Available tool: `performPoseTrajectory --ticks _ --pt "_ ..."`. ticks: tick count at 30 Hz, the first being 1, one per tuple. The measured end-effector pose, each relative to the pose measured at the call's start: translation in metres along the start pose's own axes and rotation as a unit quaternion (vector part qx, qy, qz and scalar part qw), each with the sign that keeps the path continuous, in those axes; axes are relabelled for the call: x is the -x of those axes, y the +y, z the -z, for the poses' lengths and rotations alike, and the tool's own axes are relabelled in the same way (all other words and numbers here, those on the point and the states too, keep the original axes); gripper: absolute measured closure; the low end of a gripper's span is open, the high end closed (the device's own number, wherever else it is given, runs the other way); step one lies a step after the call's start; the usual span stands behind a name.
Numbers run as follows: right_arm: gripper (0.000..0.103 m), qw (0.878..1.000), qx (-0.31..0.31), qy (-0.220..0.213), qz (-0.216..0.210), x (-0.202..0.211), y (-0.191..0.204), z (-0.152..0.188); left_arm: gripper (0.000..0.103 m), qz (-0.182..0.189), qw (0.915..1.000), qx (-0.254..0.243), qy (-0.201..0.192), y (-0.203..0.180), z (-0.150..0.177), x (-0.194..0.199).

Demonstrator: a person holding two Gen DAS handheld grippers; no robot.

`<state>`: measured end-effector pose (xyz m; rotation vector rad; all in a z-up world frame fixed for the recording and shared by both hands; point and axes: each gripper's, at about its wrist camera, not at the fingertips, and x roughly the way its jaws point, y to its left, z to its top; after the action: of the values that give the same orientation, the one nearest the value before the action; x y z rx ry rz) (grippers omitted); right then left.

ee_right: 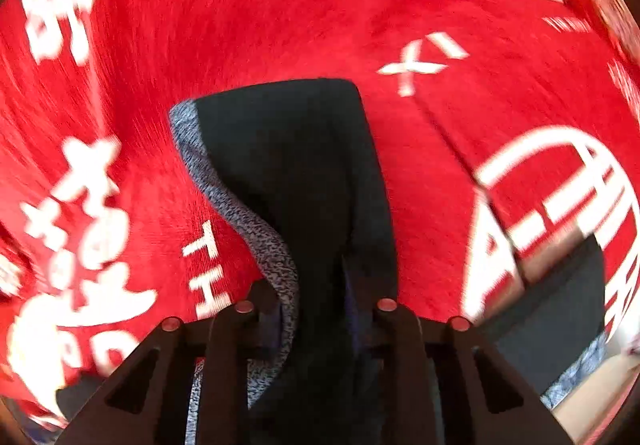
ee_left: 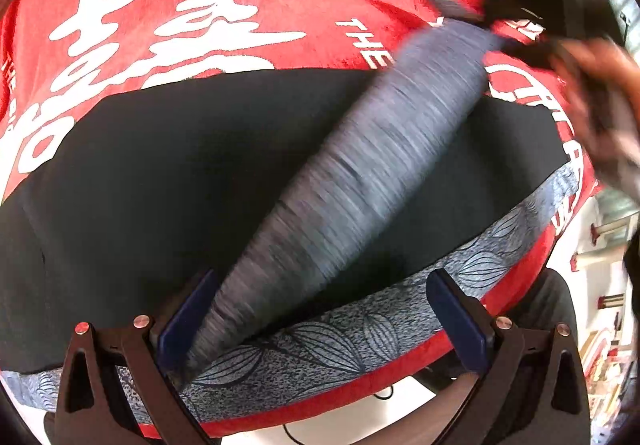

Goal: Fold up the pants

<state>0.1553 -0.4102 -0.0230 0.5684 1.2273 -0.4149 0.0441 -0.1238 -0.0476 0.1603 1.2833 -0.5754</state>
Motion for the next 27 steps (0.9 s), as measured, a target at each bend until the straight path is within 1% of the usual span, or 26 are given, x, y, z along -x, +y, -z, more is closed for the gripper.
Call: performPoseTrajectory --ticks 2,3,5,6,7,8,9,11,12,13,14,16,17,18,20,21,23,25,27 --pt "0.081 0.998 -0.026 -0.047 -0.035 0.034 -0.03 0.017 0.0 0.019 0.9998 0.004 -0.007 0.0 0.002 0.005" --pt "0.081 0.995 -0.04 -0.078 -0.057 0.055 -0.043 0.031 0.0 0.034 0.9994 0.005 -0.009 0.0 0.003 0.009" --pt "0.081 0.981 -0.076 -0.143 -0.11 0.094 -0.072 0.064 0.0 0.057 0.9983 0.003 -0.012 -0.001 0.007 0.013" --pt "0.081 0.974 -0.087 -0.166 -0.124 0.107 -0.087 0.084 0.0 0.066 0.9978 0.002 -0.011 -0.003 0.01 0.013" --pt "0.081 0.972 -0.093 -0.171 -0.128 0.111 -0.096 0.096 0.0 0.074 0.9972 0.003 -0.01 -0.004 0.011 0.013" --pt "0.081 0.971 -0.107 -0.163 -0.135 0.107 -0.111 0.111 0.0 0.082 0.9966 0.004 -0.008 -0.005 0.012 0.013" --pt "0.081 0.97 -0.12 -0.156 -0.141 0.101 -0.121 0.117 0.0 0.089 0.996 0.01 -0.005 -0.003 0.011 0.01" --pt "0.081 0.966 -0.157 -0.132 -0.159 0.081 -0.144 0.124 0.0 0.09 0.9958 0.019 0.002 -0.003 0.009 0.007" --pt "0.081 0.96 -0.171 -0.131 -0.179 0.072 -0.155 0.127 0.0 0.092 0.9956 0.021 0.002 -0.003 0.008 0.006" --pt "0.081 0.958 -0.17 -0.134 -0.19 0.067 -0.161 0.126 0.0 0.093 0.9954 0.021 0.003 -0.003 0.006 0.005" --pt "0.079 0.958 -0.16 -0.138 -0.195 0.066 -0.163 0.128 0.0 0.094 0.9953 0.022 0.005 -0.004 0.005 0.004" --pt "0.07 0.954 -0.15 -0.138 -0.221 0.067 -0.169 0.131 0.0 0.091 0.9956 0.021 0.007 -0.003 0.002 0.001" --pt "0.057 0.95 -0.156 -0.136 -0.233 0.066 -0.174 0.132 0.0 0.088 0.9959 0.019 0.007 -0.004 0.002 0.001" --pt "0.039 0.947 -0.166 -0.132 -0.241 0.065 -0.181 0.132 0.0 0.083 0.9964 0.016 0.008 -0.006 0.002 0.0" --pt "0.027 0.944 -0.182 -0.139 -0.237 0.066 -0.191 0.133 0.0 0.074 0.9972 0.006 0.01 -0.011 0.003 -0.002" --pt "0.026 0.942 -0.187 -0.141 -0.241 0.068 -0.195 0.134 0.0 0.068 0.9976 0.001 0.01 -0.013 0.003 -0.003" --pt "0.026 0.937 -0.198 -0.131 -0.256 0.073 -0.202 0.132 0.0 0.061 0.9981 -0.004 0.01 -0.015 0.004 -0.005" --pt "0.022 0.929 -0.217 -0.136 -0.268 0.079 -0.208 0.131 0.0 0.059 0.9982 -0.005 0.01 -0.015 0.005 -0.006" --pt "0.017 0.926 -0.235 -0.141 -0.262 0.085 -0.215 0.127 0.0 0.058 0.9983 -0.004 0.009 -0.014 0.004 -0.007"
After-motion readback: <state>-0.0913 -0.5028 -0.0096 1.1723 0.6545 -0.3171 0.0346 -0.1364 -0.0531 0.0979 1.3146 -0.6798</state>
